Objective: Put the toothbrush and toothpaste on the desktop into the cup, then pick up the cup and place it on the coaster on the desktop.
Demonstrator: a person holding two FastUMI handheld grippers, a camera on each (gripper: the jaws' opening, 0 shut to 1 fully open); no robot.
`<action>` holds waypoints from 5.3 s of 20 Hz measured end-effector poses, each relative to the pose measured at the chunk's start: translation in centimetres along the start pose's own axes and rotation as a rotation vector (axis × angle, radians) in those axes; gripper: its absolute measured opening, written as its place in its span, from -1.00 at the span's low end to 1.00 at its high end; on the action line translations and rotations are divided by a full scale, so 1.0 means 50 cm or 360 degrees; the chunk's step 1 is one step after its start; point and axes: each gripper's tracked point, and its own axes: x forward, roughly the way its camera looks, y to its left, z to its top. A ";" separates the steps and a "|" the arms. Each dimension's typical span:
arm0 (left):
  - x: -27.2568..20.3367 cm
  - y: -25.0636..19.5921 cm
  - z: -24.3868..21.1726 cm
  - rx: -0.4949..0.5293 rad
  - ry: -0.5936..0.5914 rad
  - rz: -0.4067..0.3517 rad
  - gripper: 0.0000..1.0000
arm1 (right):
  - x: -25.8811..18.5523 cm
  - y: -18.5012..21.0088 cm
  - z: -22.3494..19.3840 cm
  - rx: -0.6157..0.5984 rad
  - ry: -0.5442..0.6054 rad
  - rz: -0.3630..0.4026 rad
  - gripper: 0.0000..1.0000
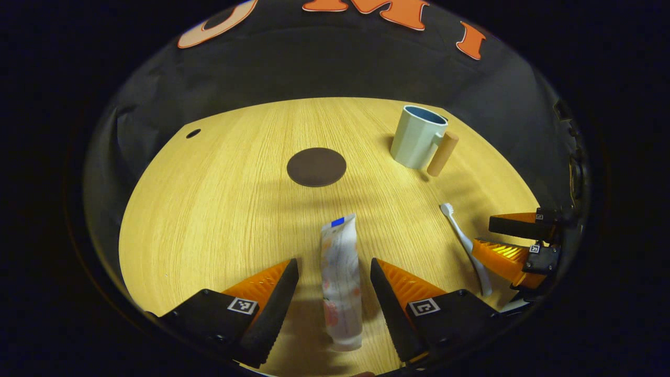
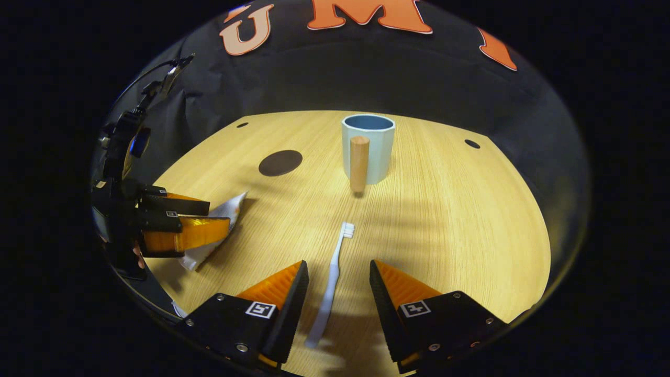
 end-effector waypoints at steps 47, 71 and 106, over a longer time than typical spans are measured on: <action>-0.053 0.056 0.053 -0.0127 -0.0271 0.0116 -0.59 | -0.062 -0.081 0.421 0.0084 -0.0847 0.0127 -0.92; -0.102 0.106 0.059 -0.0246 -0.0498 0.0237 -0.58 | 0.052 -0.096 0.581 0.0085 -0.1565 0.0275 -0.89; 0.008 0.004 0.278 -0.0079 -0.0839 -0.0101 -0.59 | 0.042 -0.149 0.383 0.0112 -0.1301 0.0141 -0.60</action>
